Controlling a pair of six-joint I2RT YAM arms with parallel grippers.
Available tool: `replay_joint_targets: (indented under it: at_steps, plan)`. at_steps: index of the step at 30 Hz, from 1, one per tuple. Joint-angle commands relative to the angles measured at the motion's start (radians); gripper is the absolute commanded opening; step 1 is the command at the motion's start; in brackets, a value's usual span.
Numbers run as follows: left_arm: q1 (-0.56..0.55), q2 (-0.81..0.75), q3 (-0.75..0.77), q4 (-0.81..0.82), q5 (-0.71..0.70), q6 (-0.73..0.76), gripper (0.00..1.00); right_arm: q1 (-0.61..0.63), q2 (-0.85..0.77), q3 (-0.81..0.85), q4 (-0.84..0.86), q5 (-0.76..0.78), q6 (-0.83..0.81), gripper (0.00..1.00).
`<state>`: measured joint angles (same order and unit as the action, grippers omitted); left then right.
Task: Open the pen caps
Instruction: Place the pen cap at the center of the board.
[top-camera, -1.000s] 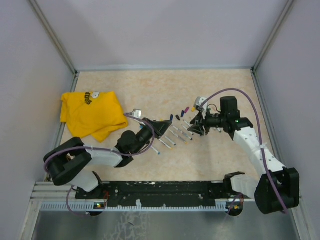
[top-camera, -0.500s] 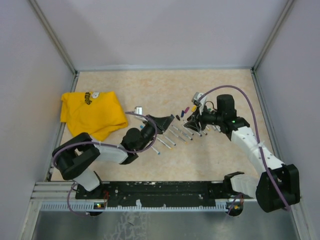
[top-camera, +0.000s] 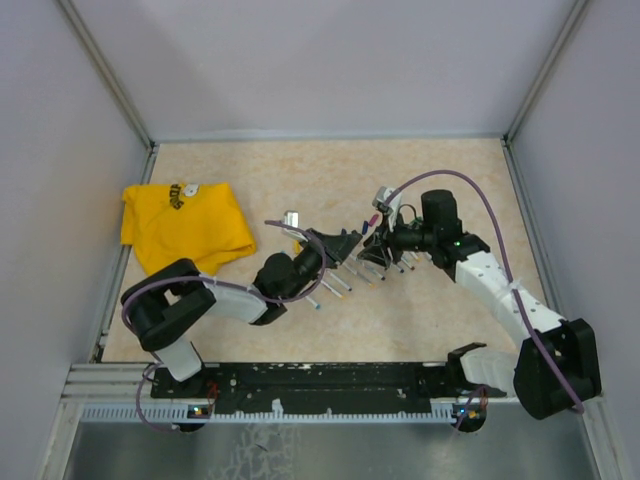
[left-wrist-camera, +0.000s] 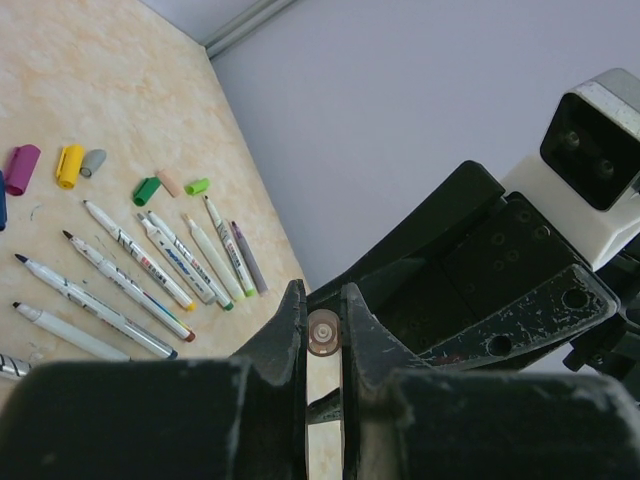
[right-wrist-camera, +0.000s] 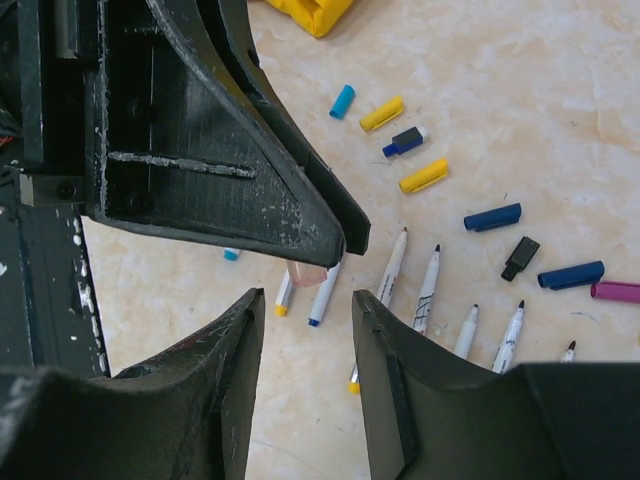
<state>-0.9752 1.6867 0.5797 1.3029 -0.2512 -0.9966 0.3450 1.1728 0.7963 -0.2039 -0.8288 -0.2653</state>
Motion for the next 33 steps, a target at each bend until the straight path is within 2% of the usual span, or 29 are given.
replay_joint_targets:
  at_steps: [1,5,10,14,19,21,24,29,33]
  plan:
    - [-0.01,0.021,0.034,0.049,0.033,-0.017,0.0,0.014,0.002,0.016,0.055,0.012,0.01,0.41]
    - [-0.016,0.034,0.043,0.04,0.04,-0.027,0.0,0.018,-0.005,0.024,0.05,0.007,0.016,0.39]
    - [-0.02,0.05,0.057,0.038,0.055,-0.036,0.0,0.019,-0.009,0.027,0.046,-0.006,0.015,0.31]
    - [-0.025,0.059,0.07,0.03,0.061,-0.037,0.0,0.019,-0.011,0.03,0.039,-0.021,0.007,0.21]
    - [-0.026,0.064,0.074,0.029,0.063,-0.042,0.01,0.02,-0.009,0.033,0.03,-0.04,0.005,0.0]
    - [-0.026,0.065,0.072,0.029,0.06,-0.042,0.04,0.02,-0.01,0.036,0.028,-0.046,0.007,0.0]
    - [-0.026,0.061,0.064,0.032,0.052,-0.038,0.12,0.02,-0.008,0.037,0.025,-0.052,0.009,0.0]
    - [-0.025,0.037,0.042,0.035,0.008,-0.014,0.42,0.02,-0.006,0.038,0.013,-0.047,-0.005,0.0]
    - [-0.023,0.005,0.023,0.036,-0.024,0.021,0.61,0.02,-0.001,0.038,-0.003,-0.044,-0.026,0.0]
